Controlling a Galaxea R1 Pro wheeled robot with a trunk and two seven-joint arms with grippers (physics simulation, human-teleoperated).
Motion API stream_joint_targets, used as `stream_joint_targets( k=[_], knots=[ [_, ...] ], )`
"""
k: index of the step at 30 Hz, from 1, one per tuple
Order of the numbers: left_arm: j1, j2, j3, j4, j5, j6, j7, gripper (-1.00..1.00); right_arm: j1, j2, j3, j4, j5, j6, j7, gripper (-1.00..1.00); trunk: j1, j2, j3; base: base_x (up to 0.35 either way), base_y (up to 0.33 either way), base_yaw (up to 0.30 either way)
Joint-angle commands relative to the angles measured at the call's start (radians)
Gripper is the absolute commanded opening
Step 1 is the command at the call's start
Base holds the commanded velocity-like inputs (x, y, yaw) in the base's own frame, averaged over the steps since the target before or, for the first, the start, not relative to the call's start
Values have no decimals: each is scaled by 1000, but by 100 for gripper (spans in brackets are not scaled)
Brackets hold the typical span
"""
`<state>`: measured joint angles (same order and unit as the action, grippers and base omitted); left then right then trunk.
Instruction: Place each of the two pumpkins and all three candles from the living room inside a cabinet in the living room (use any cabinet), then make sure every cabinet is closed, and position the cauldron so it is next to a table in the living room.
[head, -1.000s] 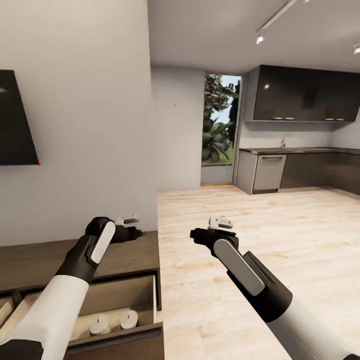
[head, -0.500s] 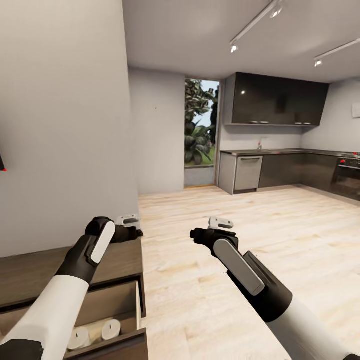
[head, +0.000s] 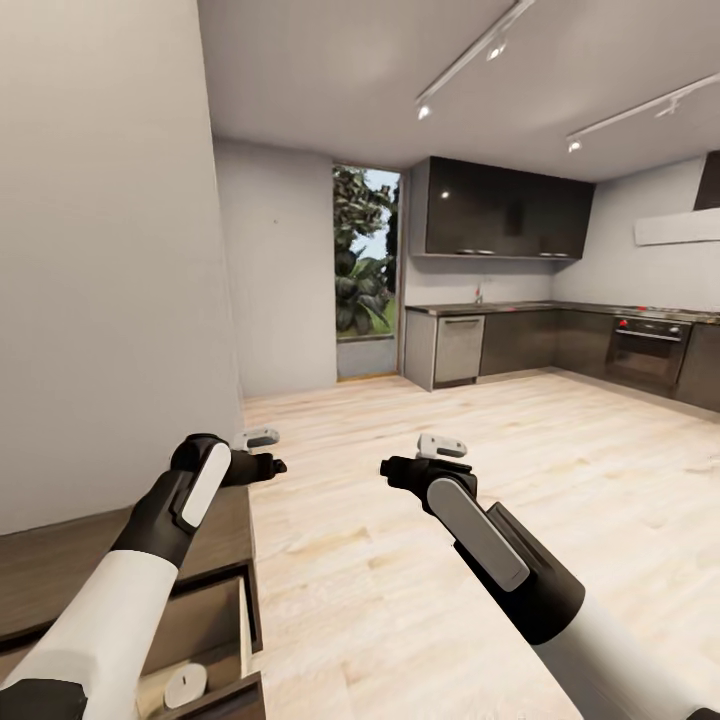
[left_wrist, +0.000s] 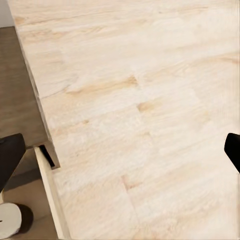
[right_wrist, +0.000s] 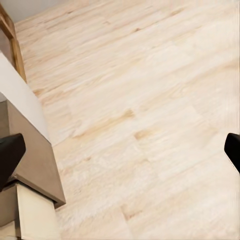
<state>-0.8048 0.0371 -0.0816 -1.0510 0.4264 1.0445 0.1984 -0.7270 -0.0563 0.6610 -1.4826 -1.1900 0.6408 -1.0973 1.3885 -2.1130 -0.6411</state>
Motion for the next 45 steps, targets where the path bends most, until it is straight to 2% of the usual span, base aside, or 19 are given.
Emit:
stream_joint_targets(
  k=[1, 45],
  knots=[
    [-1, 1, -3, -1, 11, 3, 10, 100, -2, 0, 2, -1, -5, 7, -7, 100, 0, -1, 0, 0, 0, -234],
    [0, 1, -3, -2, 10, 3, 10, 100, -2, 0, 2, -1, -5, 7, -7, 100, 0, -1, 50, 0, -17, -235]
  ],
)
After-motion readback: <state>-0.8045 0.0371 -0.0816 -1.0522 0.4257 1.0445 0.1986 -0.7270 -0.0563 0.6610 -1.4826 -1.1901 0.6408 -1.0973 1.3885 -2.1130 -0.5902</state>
